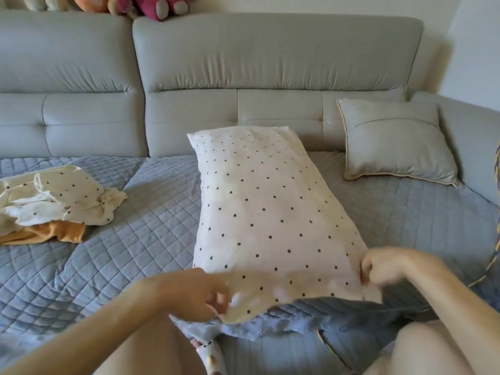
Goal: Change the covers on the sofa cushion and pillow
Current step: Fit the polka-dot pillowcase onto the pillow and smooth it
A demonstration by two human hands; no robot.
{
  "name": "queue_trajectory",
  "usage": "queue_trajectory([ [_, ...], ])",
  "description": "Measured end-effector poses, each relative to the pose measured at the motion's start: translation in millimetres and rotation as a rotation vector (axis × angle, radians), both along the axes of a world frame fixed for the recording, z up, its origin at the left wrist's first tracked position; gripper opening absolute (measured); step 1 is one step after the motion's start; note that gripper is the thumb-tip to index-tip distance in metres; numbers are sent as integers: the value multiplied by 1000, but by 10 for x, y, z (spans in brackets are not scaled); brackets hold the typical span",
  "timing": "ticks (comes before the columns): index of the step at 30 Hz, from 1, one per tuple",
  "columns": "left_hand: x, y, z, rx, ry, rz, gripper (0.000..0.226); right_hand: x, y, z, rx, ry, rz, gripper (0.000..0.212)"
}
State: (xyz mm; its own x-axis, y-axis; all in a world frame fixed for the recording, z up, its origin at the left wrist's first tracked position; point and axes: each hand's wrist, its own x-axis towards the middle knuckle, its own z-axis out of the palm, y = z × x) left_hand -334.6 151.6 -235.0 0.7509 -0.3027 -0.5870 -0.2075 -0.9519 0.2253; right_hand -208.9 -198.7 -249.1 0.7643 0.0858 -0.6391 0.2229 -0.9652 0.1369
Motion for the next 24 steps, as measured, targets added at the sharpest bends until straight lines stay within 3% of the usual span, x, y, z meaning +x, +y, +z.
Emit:
queue_trajectory([
  [3, 409, 14, 288, -173, 108, 102, 20, 214, 42, 257, 129, -197, -17, 28],
  [5, 775, 69, 447, -306, -78, 213, 14, 403, 149, 364, 275, -479, -34, 41],
  [7, 1216, 141, 534, -325, -382, 327, 20, 660, 311, 399, 486, -600, -90, 46],
  [10, 1925, 198, 501, -266, -606, 477, 50, 1140, 648, 390, 700, -499, -74, 71],
  [14, 2895, 332, 232, -155, -510, 656, 72, 1955, 1181, 243, 697, -433, -109, 74],
  [17, 3511, 447, 188, -223, -472, 841, 75, 2627, 1539, 254, 717, -372, -191, 87],
  [21, 4124, 708, 57, -248, -460, 1069, 86, 3494, 1873, 258, 708, -318, -298, 85],
  [24, 4583, 1062, -137, -291, -521, 1171, 102, 4043, 2032, 201, 836, -313, -397, 76],
])
